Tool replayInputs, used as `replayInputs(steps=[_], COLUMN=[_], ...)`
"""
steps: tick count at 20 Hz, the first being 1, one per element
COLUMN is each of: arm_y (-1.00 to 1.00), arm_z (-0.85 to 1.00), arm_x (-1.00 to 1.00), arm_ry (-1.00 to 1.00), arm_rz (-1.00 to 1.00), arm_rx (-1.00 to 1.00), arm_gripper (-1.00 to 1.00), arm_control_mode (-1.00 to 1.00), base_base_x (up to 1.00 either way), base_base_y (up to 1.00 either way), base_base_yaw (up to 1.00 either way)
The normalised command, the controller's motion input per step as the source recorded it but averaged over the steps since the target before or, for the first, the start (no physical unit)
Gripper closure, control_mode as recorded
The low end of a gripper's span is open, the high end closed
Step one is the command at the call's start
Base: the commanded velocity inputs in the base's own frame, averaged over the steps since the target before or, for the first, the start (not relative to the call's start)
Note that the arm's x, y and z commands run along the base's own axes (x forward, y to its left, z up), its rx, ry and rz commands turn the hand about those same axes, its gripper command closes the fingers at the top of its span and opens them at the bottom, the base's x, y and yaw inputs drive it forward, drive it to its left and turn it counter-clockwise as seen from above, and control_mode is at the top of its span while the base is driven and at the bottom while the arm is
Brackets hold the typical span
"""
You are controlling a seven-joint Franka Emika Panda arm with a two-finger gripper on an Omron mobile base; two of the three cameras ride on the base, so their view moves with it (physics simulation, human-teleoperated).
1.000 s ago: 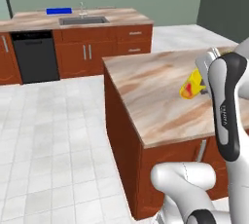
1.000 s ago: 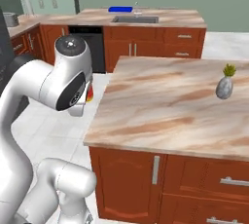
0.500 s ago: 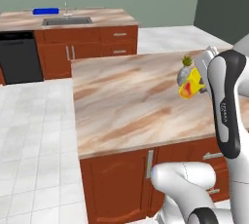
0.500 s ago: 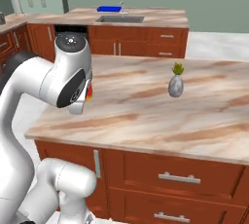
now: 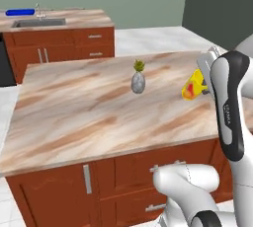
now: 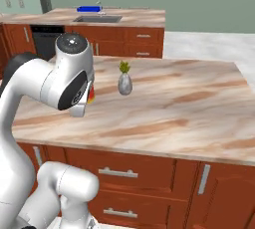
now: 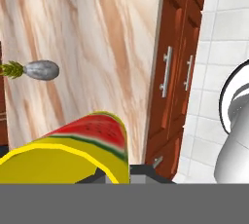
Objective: There is a tray on the dining counter. Grab the cup, mug, and pitcher and place them on the tray. The pitcher may be placed next to the tray if it cannot fit the tray.
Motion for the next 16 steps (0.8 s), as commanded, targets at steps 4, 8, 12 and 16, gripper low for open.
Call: replayInputs(steps=[4,8,12,16], arm_y=[0.0,0.0,0.0,0.0], arm_z=[0.0,0.0,0.0,0.0], arm_x=[0.0,0.0,0.0,0.0], arm_ry=[0.0,0.0,0.0,0.0], arm_rz=[0.0,0.0,0.0,0.0], arm_rx=[0.0,0.0,0.0,0.0], arm_gripper=[1.0,1.0,1.0,1.0], arm_control_mode=[1.0,1.0,1.0,1.0], base_base_x=[0.0,0.01,0.09,0.05], base_base_y=[-1.0,-1.0,-1.0,-1.0], base_base_yaw=[-0.04,0.0,0.02,0.04])
